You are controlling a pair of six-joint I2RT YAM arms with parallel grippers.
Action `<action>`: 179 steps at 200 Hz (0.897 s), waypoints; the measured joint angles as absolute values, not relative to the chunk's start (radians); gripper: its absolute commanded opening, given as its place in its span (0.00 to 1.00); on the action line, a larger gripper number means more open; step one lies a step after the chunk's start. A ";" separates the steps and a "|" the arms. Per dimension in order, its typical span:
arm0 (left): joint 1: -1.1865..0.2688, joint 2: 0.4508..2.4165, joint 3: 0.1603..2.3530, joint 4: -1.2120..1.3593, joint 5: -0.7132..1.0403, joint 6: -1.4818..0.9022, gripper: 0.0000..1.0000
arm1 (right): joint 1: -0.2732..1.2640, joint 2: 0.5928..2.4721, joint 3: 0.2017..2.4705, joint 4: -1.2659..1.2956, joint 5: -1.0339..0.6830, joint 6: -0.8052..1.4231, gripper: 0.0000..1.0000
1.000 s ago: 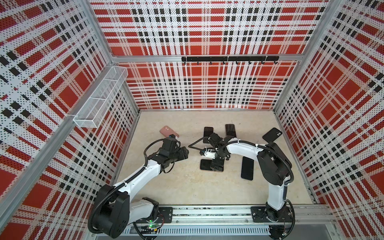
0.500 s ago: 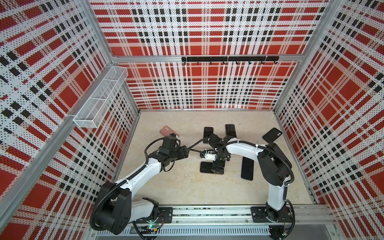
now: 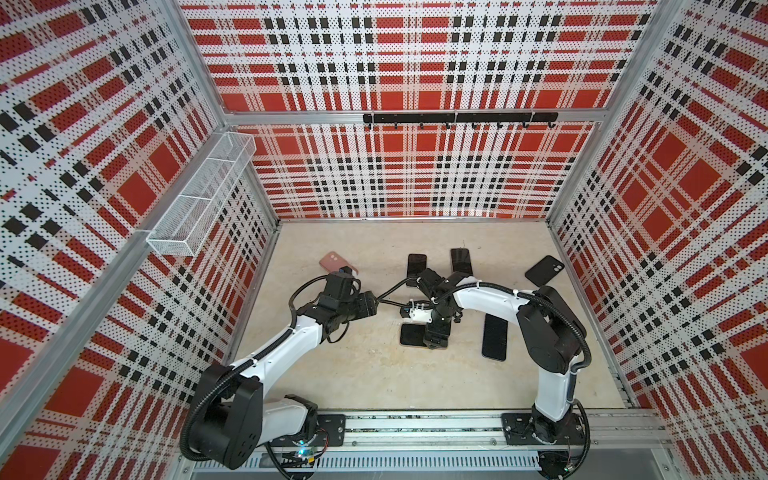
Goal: Put the phone into the phone case
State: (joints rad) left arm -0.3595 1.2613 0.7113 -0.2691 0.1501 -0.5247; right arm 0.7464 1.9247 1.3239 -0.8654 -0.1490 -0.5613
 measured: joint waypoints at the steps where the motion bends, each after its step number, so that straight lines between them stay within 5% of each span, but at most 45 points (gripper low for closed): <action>1: -0.360 1.261 0.711 -0.269 0.150 -0.525 0.71 | 0.747 1.925 1.324 -0.865 -0.149 -0.561 1.00; 88: -0.351 1.262 0.711 -0.270 0.150 -0.523 0.71 | 0.776 1.927 1.282 -0.817 -0.104 -0.535 0.95; 179: -0.143 1.210 0.777 -0.334 0.140 -0.437 0.71 | 0.817 1.869 1.207 -0.746 0.019 -0.397 0.70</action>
